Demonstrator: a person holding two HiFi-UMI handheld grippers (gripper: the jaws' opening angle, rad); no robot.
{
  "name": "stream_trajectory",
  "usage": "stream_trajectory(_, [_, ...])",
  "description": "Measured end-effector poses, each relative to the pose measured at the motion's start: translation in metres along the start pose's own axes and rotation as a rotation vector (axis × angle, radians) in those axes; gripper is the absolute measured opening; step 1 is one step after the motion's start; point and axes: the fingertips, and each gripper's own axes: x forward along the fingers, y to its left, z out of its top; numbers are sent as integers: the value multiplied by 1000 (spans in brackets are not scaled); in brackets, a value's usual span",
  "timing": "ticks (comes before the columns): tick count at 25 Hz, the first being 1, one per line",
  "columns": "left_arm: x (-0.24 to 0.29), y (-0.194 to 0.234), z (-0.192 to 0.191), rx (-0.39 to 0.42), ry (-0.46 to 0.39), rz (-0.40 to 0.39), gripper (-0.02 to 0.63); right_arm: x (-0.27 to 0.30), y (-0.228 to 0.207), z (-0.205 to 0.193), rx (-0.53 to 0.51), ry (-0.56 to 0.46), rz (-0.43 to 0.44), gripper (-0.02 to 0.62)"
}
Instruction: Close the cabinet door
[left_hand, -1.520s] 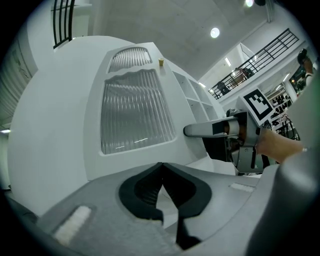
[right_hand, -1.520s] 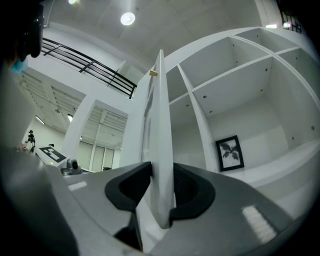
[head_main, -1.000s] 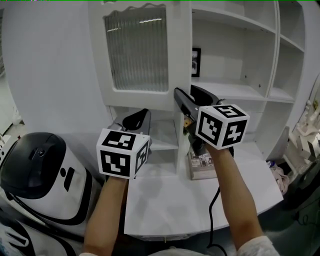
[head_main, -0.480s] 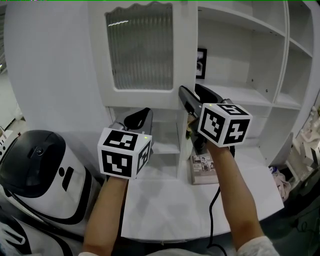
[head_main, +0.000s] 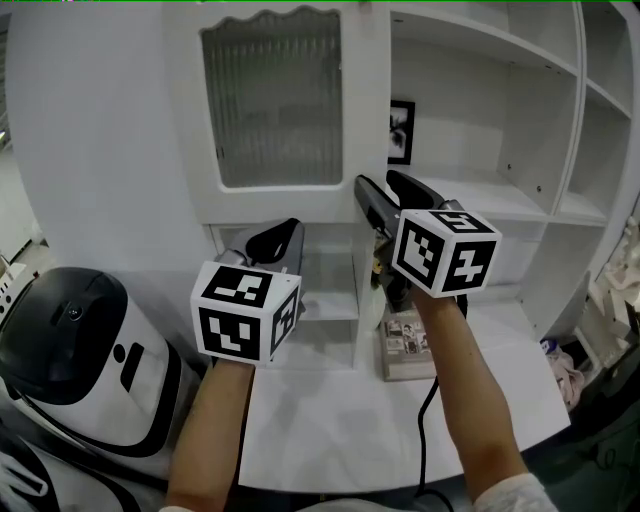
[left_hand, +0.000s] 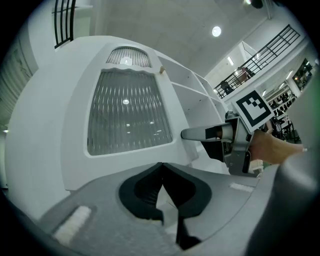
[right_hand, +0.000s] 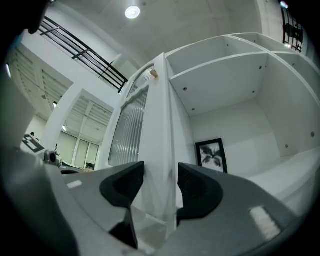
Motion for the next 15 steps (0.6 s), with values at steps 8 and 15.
stream_trajectory(8, [9,7,0,3,-4,9,-2,10,-7,-2,-15,-3,4,218])
stream_trajectory(15, [9,10,-1,-5,-1,5,-2,11,-5,-2,-5,-6,8,216])
